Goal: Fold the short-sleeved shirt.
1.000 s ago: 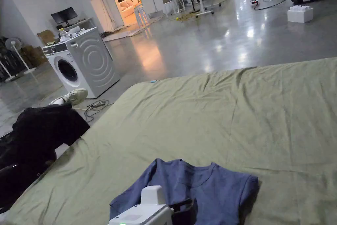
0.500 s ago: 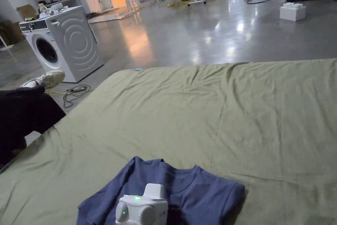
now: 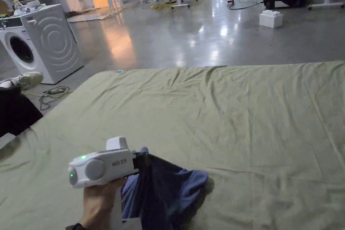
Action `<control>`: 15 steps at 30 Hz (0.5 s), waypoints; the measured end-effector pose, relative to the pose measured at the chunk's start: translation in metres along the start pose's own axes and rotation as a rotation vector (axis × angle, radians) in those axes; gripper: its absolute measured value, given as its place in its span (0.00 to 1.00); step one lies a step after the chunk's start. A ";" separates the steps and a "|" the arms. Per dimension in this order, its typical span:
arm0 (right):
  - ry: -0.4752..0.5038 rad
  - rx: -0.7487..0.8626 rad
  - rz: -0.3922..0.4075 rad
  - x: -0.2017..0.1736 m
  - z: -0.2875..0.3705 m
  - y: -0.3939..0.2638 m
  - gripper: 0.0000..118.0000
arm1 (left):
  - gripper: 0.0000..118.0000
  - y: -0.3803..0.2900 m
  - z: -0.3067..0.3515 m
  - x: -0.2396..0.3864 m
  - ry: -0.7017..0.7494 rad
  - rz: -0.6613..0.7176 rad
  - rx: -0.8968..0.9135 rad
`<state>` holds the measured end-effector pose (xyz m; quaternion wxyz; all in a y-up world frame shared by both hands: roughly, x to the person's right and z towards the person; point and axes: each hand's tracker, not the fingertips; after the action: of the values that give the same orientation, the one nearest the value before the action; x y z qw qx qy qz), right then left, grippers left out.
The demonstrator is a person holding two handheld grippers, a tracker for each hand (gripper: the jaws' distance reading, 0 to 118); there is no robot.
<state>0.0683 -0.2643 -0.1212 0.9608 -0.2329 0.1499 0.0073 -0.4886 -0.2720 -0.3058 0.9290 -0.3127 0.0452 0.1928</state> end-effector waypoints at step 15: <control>-0.176 0.036 -0.104 0.025 0.058 -0.011 0.01 | 0.01 -0.066 -0.089 0.323 -0.435 -0.551 -0.090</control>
<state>0.1100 -0.2491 -0.0742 0.9734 -0.2217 0.0529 -0.0246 -0.1617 -0.2667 -0.4056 0.9192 -0.3055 -0.2485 -0.0011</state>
